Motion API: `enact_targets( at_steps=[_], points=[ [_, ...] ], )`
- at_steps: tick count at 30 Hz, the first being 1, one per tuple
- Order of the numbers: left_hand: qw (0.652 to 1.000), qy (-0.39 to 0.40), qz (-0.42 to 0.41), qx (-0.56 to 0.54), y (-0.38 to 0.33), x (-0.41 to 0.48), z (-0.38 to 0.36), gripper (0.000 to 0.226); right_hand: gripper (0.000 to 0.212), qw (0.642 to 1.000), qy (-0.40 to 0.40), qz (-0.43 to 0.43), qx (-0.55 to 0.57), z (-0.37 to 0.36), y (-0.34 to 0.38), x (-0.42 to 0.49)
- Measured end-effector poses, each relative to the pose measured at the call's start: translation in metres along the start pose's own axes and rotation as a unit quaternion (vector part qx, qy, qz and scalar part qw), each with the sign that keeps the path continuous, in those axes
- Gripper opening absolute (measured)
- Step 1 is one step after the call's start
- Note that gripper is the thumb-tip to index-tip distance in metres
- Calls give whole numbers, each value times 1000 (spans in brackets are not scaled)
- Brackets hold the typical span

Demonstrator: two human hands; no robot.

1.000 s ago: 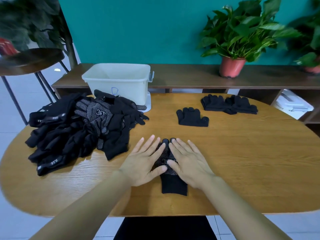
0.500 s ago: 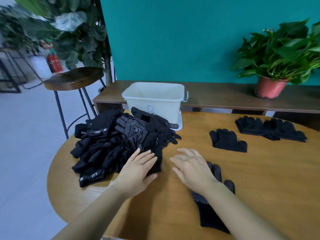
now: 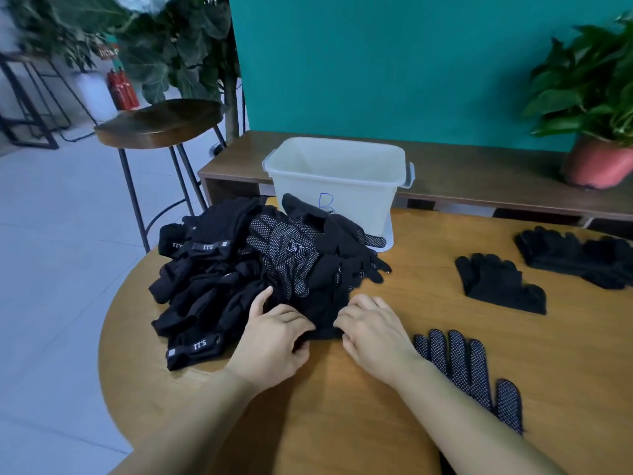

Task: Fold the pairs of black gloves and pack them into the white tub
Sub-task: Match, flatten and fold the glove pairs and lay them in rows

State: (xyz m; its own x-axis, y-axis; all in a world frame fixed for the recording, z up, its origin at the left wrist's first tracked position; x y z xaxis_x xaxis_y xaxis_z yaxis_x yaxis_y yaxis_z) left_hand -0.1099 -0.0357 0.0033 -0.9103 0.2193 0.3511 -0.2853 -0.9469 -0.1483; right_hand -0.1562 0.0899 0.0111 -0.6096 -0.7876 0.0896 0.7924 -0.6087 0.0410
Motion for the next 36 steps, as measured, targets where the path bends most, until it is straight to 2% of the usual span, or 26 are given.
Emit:
enact_targets(
  at_steps=[4,8,10,12,14,19,22,27,31,34,36],
  points=[
    [997,-31,45,-52,1,11,18,22,24,993,-12,-71,94,18,-14,-1],
    [978,-45,74,-189,-8,37,63,22,35,966,-44,-139,213,55,-34,-2],
    [947,-45,88,-304,-11,51,85,15,33,944,-58,-150,289,79,-37,1],
    [903,-22,105,-416,-15,65,102,14,9,900,-74,-140,406,106,-38,4],
    [874,-2,116,-472,-19,74,118,9,27,865,-58,-150,476,128,-41,4],
    [846,59,134,-513,-32,79,131,7,31,859,17,-150,490,150,-43,-11],
    [830,67,132,-538,-47,76,132,14,21,847,16,-148,511,159,-42,-29],
    [799,125,137,-572,-74,73,126,17,25,813,7,-149,562,172,-48,-56],
    [809,173,137,-544,-99,72,115,15,17,814,30,-180,551,164,-47,-70],
    [806,163,148,-549,-106,74,119,34,28,794,17,-194,576,167,-52,-84],
    [820,167,150,-526,-108,74,118,41,28,798,25,-194,570,168,-52,-93]
  ],
)
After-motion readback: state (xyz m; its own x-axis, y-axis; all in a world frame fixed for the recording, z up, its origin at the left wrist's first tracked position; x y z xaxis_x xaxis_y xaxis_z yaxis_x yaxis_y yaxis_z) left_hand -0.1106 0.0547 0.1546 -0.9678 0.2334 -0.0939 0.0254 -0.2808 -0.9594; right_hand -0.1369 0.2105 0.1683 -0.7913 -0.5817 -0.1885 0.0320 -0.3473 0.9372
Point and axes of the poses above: each hand's wrist, its own x-axis towards the middle knuckle, its own z-axis out of the back of the hand, y = z × x, the point moved 8 cm from there along x, towards the middle knuckle, and after that the axes turned 9 degrees about y, right-handed, at the moved point
